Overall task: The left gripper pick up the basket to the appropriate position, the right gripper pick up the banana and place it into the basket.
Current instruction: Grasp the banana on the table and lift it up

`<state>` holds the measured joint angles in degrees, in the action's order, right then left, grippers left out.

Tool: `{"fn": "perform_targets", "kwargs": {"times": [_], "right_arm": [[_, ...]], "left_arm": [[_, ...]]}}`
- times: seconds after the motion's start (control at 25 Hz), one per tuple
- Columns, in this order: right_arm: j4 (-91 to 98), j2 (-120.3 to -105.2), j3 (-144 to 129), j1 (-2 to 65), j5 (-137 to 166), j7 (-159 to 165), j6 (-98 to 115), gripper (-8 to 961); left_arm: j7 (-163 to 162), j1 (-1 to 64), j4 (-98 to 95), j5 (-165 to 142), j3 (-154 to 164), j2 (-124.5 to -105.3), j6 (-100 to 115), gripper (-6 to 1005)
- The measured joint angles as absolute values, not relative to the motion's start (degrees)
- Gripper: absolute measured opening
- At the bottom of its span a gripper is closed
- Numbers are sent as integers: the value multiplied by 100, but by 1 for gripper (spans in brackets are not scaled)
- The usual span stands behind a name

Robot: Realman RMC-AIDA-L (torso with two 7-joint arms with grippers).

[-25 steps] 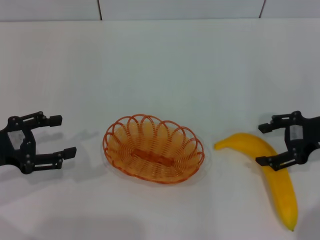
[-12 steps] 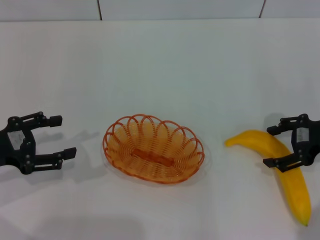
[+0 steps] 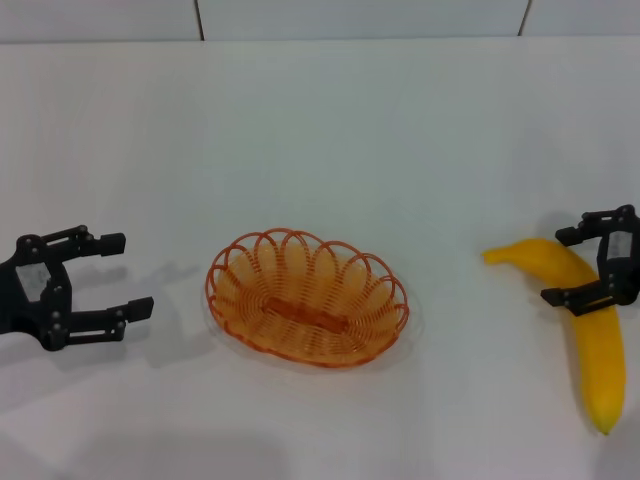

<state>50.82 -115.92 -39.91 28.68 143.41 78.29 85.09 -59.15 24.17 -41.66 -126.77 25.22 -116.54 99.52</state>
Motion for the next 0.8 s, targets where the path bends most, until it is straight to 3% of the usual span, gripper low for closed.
{"fn": "perform_targets", "kwargs": {"times": [0.72, 0.8], "right_arm": [[5081, -11559, -3990, 2883, 14411, 8066, 8505, 829], [5105, -11537, -3990, 2888, 14414, 8124, 8539, 733]], "left_arm": [[-5888, 2417, -4166, -12683, 2522, -11654, 9940, 859], [-5888, 2417, -4166, -12683, 2522, -11654, 9940, 859]]}}
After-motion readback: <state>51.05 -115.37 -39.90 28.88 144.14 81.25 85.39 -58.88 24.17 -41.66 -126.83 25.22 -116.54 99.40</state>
